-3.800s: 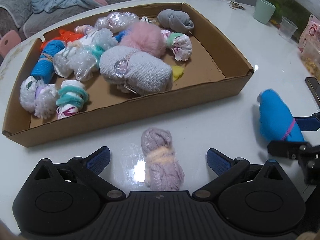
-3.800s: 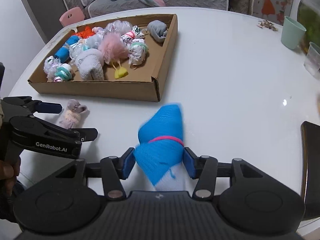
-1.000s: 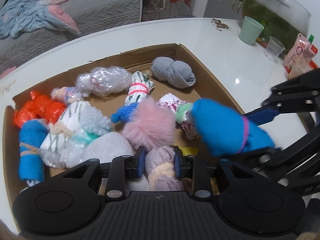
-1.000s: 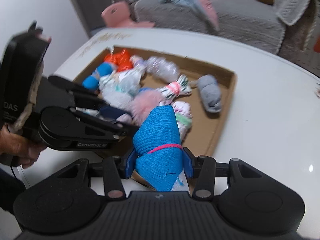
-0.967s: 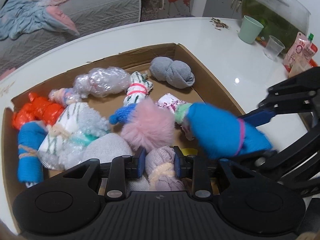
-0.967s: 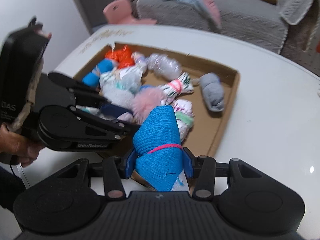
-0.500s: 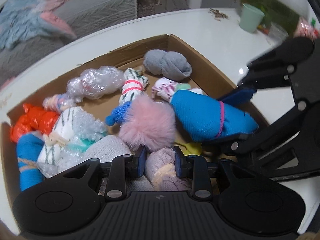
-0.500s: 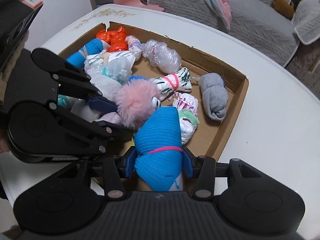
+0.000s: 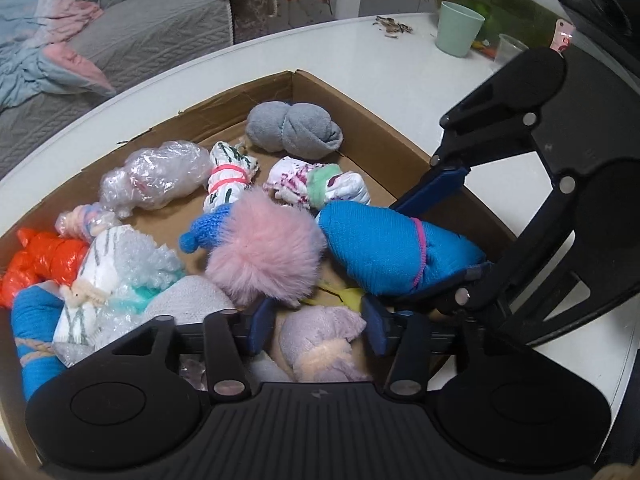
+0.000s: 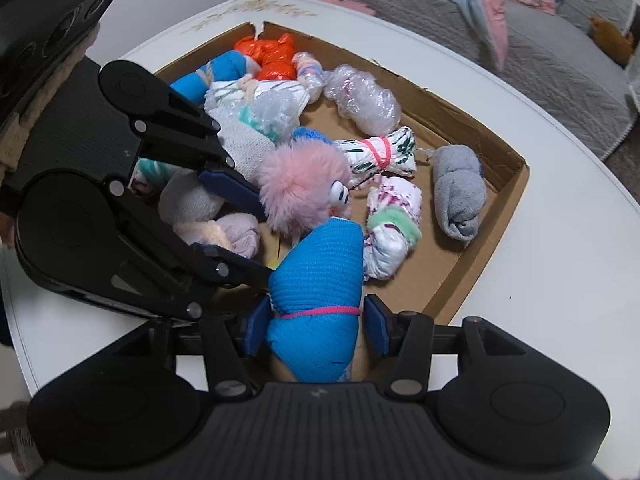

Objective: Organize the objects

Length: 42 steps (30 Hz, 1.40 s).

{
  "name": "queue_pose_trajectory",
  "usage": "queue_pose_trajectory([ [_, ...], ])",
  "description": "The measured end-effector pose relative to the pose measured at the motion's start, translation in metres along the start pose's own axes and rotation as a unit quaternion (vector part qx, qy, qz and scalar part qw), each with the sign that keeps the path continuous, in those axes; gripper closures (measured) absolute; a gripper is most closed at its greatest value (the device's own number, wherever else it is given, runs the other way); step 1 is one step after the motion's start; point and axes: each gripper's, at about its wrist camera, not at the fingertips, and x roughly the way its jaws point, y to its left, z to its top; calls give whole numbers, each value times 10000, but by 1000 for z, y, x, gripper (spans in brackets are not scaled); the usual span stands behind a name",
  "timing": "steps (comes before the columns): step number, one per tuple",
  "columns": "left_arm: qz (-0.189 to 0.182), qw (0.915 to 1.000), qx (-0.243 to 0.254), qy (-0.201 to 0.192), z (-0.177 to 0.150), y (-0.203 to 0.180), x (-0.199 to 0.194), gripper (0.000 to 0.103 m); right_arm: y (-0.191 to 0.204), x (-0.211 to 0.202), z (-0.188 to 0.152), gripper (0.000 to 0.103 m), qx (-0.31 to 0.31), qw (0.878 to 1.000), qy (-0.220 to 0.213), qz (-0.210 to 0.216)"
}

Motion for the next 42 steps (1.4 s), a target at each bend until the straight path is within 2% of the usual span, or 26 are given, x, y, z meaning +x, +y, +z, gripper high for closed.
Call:
queue_pose_trajectory([
  [2, 2, 10000, -2, 54, 1, -1, 0, 34, 0, 3, 2, 50, -147, 9998, 111, 94],
  [5, 30, 9999, -2, 169, 3, -4, 0, 27, 4, 3, 2, 47, -477, 9986, 245, 28],
  [7, 74, 9995, -22, 291, 5, -5, 0, 24, 5, 1, 0, 46, -527, 9983, 265, 22],
  [12, 295, 9953, -513, 771, 10, -4, -4, 18, 4, -6, -3, 41, -556, 9982, 220, 40],
  [15, 398, 9931, -665, 885, 13, -2, -11, 16, 3, -10, -1, 39, -581, 9981, 200, 35],
  [19, 405, 9941, -577, 827, 15, -1, -25, 15, 1, -19, 4, 32, -596, 9981, 131, 46],
  [25, 360, 9955, -412, 773, 11, 1, -49, 11, 8, -30, 13, 27, -783, 9967, 90, 217],
  [27, 411, 9955, -425, 747, 10, 1, -56, 8, 13, -34, 17, 24, -842, 9961, 62, 263],
  [29, 546, 9947, -472, 733, 6, 2, -67, 0, 19, -40, 20, 23, -888, 9957, 36, 264],
  [33, 888, 9903, -944, 506, -1, 11, -94, 0, 27, -59, 22, 22, -808, 9964, -152, 187],
  [36, 890, 9867, -1295, 415, -7, 14, -108, 0, 32, -71, 20, 16, -465, 9983, -341, 87],
  [39, 880, 9860, -1387, 280, -11, 10, -122, 0, 41, -78, 15, 15, -174, 9987, -472, 52],
  [42, 989, 9828, -1549, 172, -15, 8, -134, 0, 51, -84, 13, 14, 144, 9981, -563, -181],
])
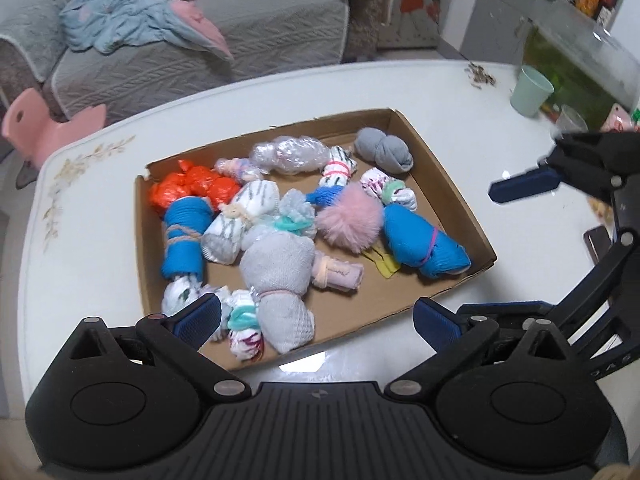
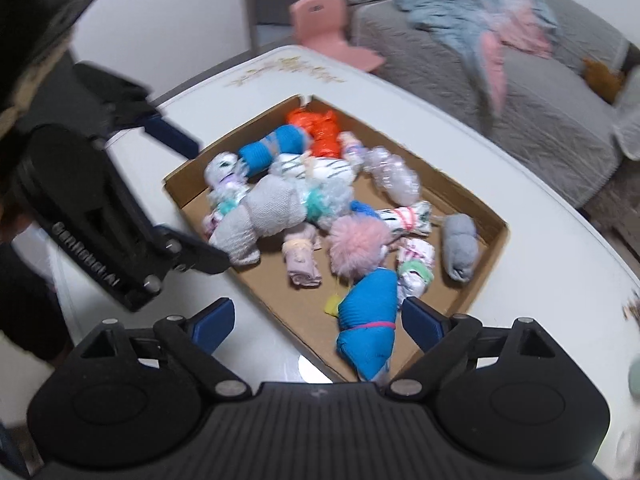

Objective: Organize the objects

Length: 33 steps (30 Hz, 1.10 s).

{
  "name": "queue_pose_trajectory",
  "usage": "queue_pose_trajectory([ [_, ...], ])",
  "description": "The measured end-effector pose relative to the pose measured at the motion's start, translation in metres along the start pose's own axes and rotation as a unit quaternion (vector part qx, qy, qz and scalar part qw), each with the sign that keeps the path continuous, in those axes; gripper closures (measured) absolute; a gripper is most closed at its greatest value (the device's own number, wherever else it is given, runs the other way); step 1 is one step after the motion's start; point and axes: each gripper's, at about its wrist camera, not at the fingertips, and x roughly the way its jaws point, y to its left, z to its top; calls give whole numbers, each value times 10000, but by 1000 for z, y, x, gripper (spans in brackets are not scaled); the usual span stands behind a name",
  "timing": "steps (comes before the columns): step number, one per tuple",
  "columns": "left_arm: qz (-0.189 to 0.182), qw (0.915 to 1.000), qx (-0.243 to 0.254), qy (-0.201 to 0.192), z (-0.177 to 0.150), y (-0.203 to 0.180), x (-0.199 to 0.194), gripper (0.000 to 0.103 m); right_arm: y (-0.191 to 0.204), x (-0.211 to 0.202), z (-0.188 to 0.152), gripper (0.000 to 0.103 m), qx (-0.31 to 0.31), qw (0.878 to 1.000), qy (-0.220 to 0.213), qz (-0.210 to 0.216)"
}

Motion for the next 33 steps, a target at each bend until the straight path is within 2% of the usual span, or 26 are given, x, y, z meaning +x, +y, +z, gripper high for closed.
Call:
queue_pose_trajectory([
  [3, 156, 9997, -205, -60, -6, 4, -11, 0, 7, -8, -1, 9, 383, 9991, -115, -158],
  [6, 19, 9982, -523, -304, -12, 14, -23, 0, 17, -11, -1, 7, 695, 9969, -131, -355],
  [8, 131, 9965, -721, -401, -14, 23, -27, 0, 24, -12, -1, 6, 806, 9955, -104, -480],
  [11, 317, 9956, -759, -450, -15, 31, -29, 0, 33, -13, -4, 5, 941, 9935, -135, -623],
  [16, 238, 9940, -970, -448, -19, 42, -29, 0, 39, -16, -3, 5, 1197, 9900, -252, -700],
  [25, 272, 9936, -1024, -397, -23, 47, -29, 0, 47, -15, 6, 5, 1135, 9897, -244, -840],
  [33, 222, 9931, -1033, -515, -27, 50, -32, 0, 45, -11, 2, 5, 1164, 9895, -215, -835],
])
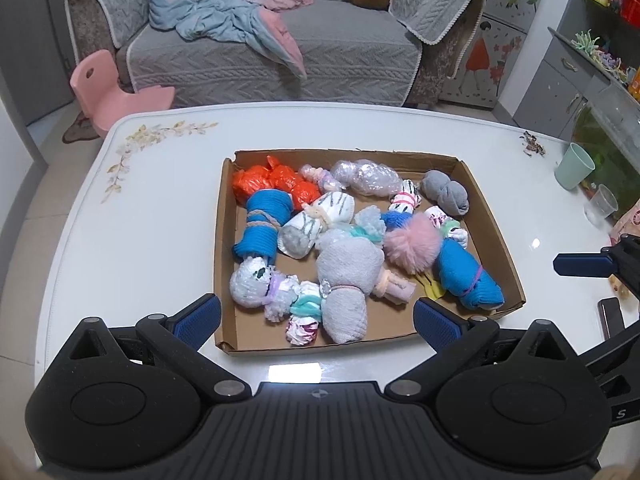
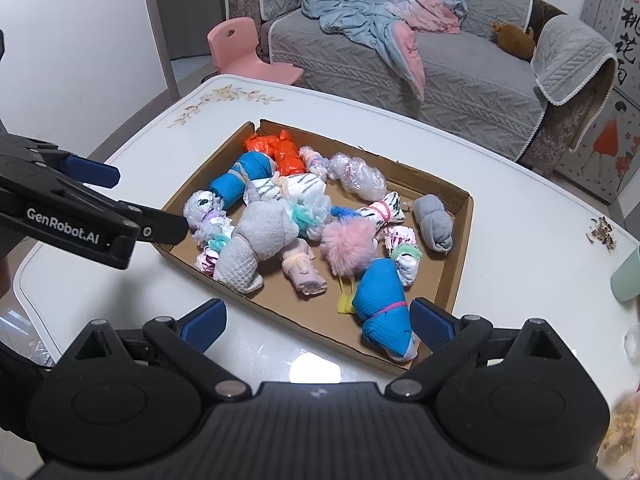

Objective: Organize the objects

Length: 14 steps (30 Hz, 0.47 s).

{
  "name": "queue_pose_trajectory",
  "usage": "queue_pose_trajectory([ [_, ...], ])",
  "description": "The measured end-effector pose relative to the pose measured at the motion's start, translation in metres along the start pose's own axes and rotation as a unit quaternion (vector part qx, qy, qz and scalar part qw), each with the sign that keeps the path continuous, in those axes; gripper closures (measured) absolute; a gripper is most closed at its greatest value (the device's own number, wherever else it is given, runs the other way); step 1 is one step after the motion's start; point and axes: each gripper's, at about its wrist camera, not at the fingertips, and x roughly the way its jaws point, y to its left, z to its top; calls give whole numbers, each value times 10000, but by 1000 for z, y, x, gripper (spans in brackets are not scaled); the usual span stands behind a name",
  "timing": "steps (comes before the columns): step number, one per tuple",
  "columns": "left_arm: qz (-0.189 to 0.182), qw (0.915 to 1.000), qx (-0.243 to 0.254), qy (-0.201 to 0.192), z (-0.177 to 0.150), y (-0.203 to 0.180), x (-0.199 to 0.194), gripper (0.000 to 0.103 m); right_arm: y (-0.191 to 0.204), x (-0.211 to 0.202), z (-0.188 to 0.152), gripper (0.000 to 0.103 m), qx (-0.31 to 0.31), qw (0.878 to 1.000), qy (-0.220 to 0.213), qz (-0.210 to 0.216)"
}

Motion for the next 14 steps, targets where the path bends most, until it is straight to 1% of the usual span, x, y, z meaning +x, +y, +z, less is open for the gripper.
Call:
queue_pose_trajectory([
  [2, -152, 9998, -8, -95, -1, 2, -2, 0, 0, 1, -1, 5, 9, 10000, 9, 18],
  [3, -159, 9997, 5, -161, -1, 1, -4, 0, 0, 1, -1, 5, 4, 10000, 7, 25],
  [8, 9, 9996, 173, -240, 0, -4, -6, 0, 4, 1, -1, 5, -33, 10000, 19, 55],
  [10, 28, 9997, 145, -181, 2, -3, -6, 0, 4, 1, 0, 5, -36, 10000, 13, 60],
  [14, 9, 9997, 113, -200, 3, 0, -7, 0, 4, 2, 0, 5, -33, 10000, 29, 57],
])
